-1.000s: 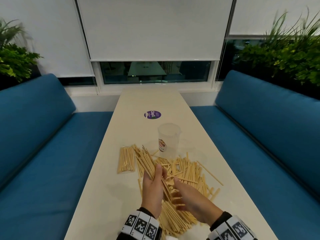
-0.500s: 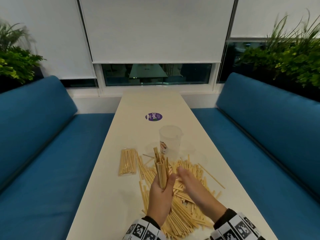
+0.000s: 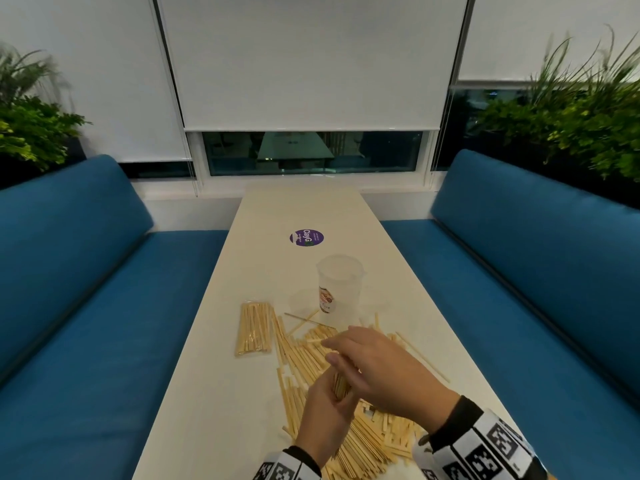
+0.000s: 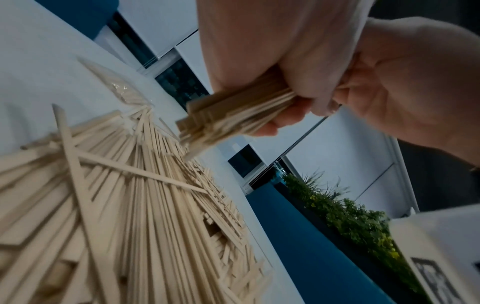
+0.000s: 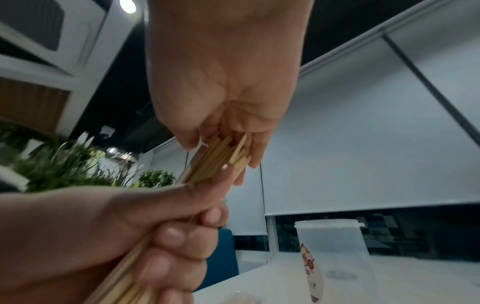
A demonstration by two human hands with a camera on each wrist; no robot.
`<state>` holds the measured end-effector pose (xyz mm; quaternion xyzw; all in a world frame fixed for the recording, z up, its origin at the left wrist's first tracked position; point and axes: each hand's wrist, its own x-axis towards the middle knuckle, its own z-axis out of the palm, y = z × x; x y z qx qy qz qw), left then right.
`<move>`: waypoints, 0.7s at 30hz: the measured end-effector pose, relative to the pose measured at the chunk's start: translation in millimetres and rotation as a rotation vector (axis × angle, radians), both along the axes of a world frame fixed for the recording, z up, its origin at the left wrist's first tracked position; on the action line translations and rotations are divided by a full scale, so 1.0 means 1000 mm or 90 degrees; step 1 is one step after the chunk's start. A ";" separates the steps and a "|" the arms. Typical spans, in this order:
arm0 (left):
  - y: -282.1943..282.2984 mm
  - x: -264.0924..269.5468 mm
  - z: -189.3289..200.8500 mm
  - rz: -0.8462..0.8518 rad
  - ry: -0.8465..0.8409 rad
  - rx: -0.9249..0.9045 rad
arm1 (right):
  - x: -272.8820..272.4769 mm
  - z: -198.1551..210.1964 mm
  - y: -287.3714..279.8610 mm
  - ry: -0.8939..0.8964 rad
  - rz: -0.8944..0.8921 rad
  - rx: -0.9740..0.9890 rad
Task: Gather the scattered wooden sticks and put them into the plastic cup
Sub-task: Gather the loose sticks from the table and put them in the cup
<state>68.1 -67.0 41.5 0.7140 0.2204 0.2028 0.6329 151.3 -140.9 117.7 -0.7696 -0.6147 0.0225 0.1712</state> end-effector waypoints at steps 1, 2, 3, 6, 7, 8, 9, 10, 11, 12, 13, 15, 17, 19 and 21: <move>-0.001 -0.001 0.001 0.003 -0.004 -0.011 | 0.002 -0.002 0.000 0.051 -0.017 0.025; -0.002 -0.001 0.003 0.011 -0.007 -0.024 | 0.003 -0.004 -0.001 0.121 -0.049 0.062; -0.002 -0.001 0.004 0.023 -0.014 -0.034 | 0.004 -0.006 -0.002 0.198 -0.095 0.107; 0.000 0.001 0.007 0.039 0.000 -0.002 | 0.005 -0.009 -0.001 0.363 -0.211 0.116; 0.001 0.003 0.008 0.031 0.015 0.017 | 0.005 -0.012 0.000 0.392 -0.214 0.084; 0.001 0.003 0.009 0.018 0.042 0.029 | 0.004 -0.015 0.002 0.422 -0.211 0.073; 0.001 0.005 0.010 0.004 0.070 0.031 | 0.002 -0.017 0.003 0.453 -0.205 0.082; 0.001 0.006 0.011 -0.010 0.095 0.024 | 0.001 -0.019 0.003 0.473 -0.196 0.100; 0.000 0.007 0.011 -0.025 0.106 0.019 | 0.001 -0.020 0.003 0.478 -0.190 0.116; -0.001 0.007 0.013 -0.038 0.111 0.018 | 0.000 -0.020 0.003 0.478 -0.190 0.126; -0.001 0.008 0.014 -0.048 0.109 0.015 | 0.000 -0.020 0.002 0.474 -0.192 0.138; 0.001 0.008 0.014 -0.069 0.107 -0.010 | 0.000 -0.020 0.002 0.452 -0.187 0.162; 0.002 0.004 0.017 -0.096 0.117 -0.060 | 0.000 -0.018 0.001 0.425 -0.179 0.196; 0.005 -0.002 0.015 -0.106 0.096 -0.157 | 0.004 -0.014 0.000 0.402 -0.186 0.259; 0.009 -0.006 0.005 -0.055 0.039 -0.298 | 0.008 -0.010 0.000 0.389 -0.202 0.336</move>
